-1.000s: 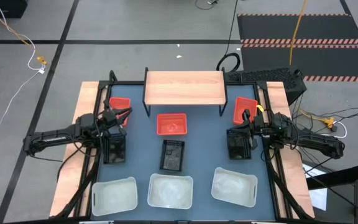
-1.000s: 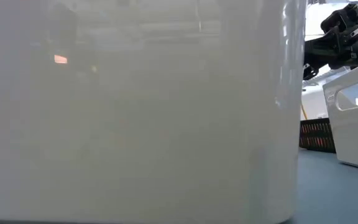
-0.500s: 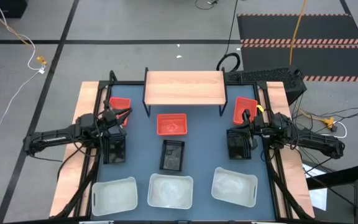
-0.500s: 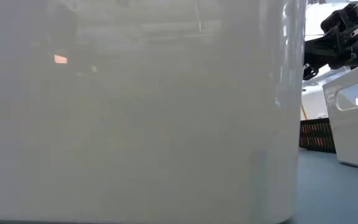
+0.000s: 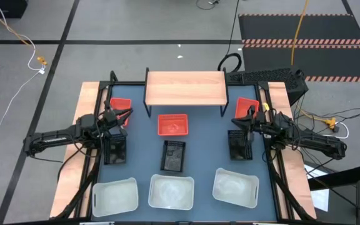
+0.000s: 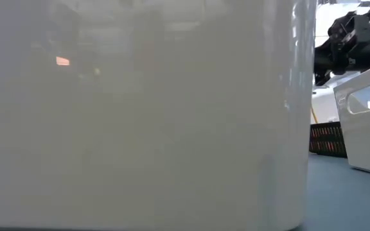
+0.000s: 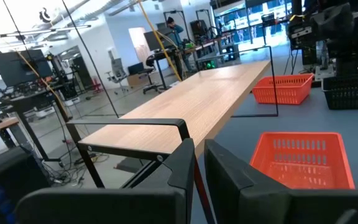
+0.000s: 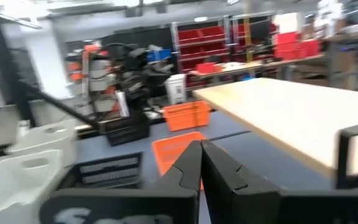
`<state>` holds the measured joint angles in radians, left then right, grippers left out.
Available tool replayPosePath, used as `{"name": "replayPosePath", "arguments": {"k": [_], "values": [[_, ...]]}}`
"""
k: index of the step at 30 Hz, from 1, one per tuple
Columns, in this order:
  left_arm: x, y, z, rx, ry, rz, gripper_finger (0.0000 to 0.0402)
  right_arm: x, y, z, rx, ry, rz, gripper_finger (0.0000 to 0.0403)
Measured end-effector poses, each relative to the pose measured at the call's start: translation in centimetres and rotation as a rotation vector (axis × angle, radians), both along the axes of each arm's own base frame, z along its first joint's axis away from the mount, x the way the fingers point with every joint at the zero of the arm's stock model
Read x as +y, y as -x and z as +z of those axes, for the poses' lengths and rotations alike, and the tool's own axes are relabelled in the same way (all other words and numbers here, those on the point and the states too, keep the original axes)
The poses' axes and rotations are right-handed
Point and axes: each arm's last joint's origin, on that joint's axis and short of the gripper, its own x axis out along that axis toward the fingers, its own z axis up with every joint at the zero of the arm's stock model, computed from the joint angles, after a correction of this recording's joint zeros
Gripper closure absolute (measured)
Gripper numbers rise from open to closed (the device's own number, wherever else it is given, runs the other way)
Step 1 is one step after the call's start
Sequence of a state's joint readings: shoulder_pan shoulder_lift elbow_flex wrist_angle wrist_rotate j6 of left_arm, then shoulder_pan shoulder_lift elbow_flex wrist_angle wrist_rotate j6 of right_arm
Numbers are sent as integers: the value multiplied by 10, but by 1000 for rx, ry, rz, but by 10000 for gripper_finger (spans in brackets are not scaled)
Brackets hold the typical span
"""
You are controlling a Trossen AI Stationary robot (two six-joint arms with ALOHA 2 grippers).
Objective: Stack baskets on shelf by color
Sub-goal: Put the left orange bin on the shelf
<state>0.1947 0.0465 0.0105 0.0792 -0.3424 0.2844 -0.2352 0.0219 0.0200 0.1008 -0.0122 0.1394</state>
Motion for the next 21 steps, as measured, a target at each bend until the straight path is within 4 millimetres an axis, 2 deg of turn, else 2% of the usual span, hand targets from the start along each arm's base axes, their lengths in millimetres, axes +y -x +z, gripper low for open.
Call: {"name": "replayPosePath", "arguments": {"k": [10,17,21], "values": [[0,0,0,0,0,0,360,-1,0,0,10,43,-41,399],[0,0,0,0,0,0,360,-1,0,0,-20,-79,-31,399],[0,0,0,0,0,1,360,-1,0,1,-29,-57,-47,399]]}}
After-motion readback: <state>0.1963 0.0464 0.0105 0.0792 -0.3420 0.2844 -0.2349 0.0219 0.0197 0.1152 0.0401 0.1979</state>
